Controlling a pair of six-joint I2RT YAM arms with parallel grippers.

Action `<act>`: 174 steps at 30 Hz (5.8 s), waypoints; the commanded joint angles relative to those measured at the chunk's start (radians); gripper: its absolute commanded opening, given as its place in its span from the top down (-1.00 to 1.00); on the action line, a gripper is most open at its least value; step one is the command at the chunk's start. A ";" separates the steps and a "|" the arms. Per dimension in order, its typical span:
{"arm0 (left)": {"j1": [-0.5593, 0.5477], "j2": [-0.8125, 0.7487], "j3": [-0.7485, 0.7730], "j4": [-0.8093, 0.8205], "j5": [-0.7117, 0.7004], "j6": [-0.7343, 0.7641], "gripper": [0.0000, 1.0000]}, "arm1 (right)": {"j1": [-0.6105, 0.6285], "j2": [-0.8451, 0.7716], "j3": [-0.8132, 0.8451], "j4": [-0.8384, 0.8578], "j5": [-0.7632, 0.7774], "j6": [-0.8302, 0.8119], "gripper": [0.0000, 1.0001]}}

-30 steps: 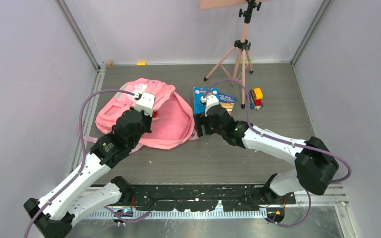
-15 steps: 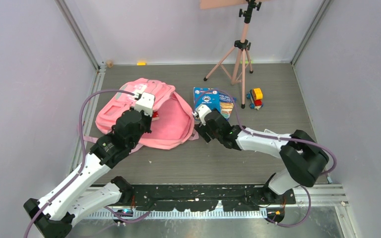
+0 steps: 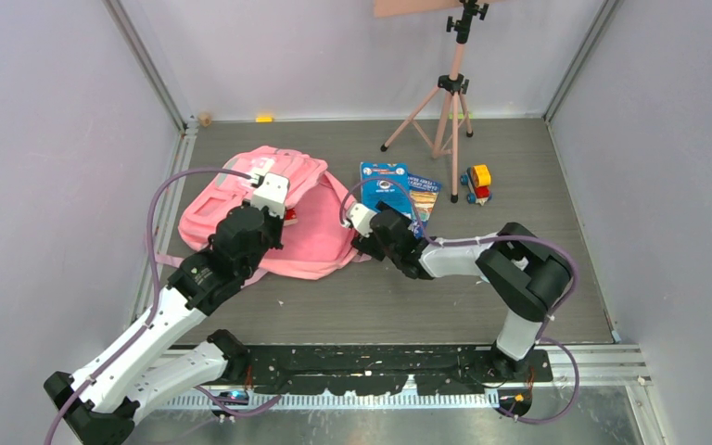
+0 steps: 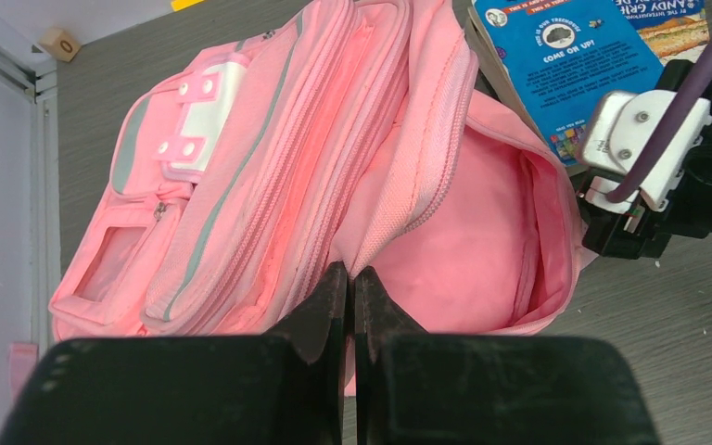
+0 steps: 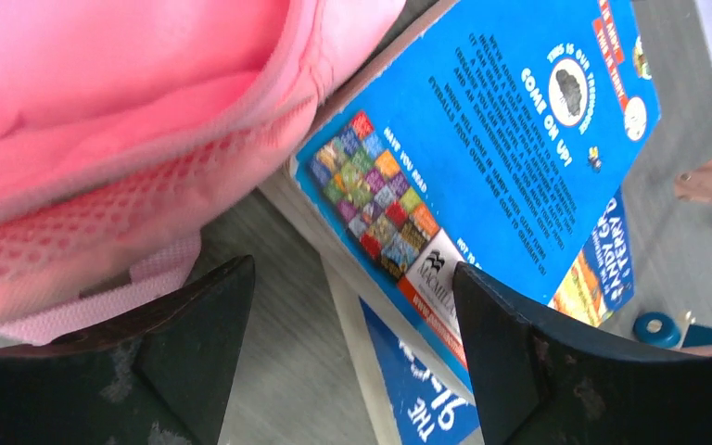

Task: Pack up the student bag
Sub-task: Pick up the book from the center of the board, then place the book in the student bag.

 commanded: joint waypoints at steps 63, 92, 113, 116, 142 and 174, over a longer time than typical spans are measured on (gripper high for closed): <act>0.004 -0.028 0.014 0.102 0.012 -0.002 1.00 | 0.061 -0.595 0.204 -0.362 -0.237 1.262 0.99; 0.003 -0.042 0.014 0.103 0.008 0.001 1.00 | 0.121 -0.405 0.141 0.353 -0.180 1.634 0.99; 0.003 -0.047 0.014 0.103 0.005 0.002 1.00 | 0.151 -0.093 0.159 0.767 -0.099 1.813 0.99; 0.003 -0.047 0.014 0.103 0.003 0.002 1.00 | 0.152 -0.046 0.153 0.784 -0.089 1.832 0.99; 0.002 -0.043 0.012 0.103 0.008 0.001 1.00 | 0.152 0.156 0.018 0.768 0.108 1.855 0.99; 0.003 -0.058 0.012 0.104 0.000 0.007 1.00 | 0.076 0.318 0.381 0.595 0.250 1.747 0.99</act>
